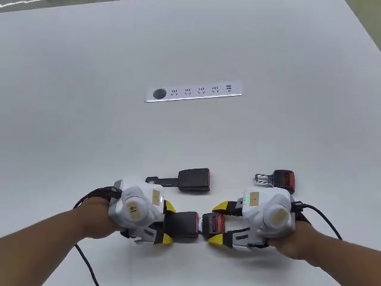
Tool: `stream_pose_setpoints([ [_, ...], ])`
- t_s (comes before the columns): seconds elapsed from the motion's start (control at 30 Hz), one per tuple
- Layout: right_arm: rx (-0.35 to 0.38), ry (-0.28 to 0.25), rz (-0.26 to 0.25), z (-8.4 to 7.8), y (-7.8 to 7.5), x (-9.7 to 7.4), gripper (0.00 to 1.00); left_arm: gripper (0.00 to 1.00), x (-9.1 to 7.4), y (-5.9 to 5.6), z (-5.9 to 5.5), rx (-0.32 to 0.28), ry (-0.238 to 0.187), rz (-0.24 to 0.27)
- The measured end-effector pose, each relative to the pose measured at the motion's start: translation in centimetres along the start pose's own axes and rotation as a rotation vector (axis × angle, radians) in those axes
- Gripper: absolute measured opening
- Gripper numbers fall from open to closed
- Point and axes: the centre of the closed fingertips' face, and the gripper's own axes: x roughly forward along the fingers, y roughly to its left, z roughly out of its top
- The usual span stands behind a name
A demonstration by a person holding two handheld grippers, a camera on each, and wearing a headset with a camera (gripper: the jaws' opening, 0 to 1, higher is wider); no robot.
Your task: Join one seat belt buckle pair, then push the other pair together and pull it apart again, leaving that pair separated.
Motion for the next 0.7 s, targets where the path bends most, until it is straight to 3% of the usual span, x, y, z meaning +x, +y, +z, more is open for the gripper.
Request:
stream_pose_setpoints([
  [0.1, -0.004, 0.002, -0.011, 0.1, 0.0, -0.4, 0.5, 0.65, -0.1, 0.1, -0.3, -0.011, 0.01, 0.018],
  [0.27, 0.039, -0.031, -0.036, 0.5, -0.1, -1.3, 0.59, 0.66, -0.8, -0.4, 0.5, -0.042, -0.009, 0.02],
  [0.4, 0.059, -0.046, -0.063, 0.4, -0.8, -2.1, 0.63, 0.68, -1.4, -0.2, 1.7, -0.07, -0.04, 0.045],
  [0.7, 0.106, -0.092, -0.14, 1.4, -2.0, -5.9, 0.69, 0.76, -2.6, 0.6, 4.6, -0.102, -0.131, 0.1],
])
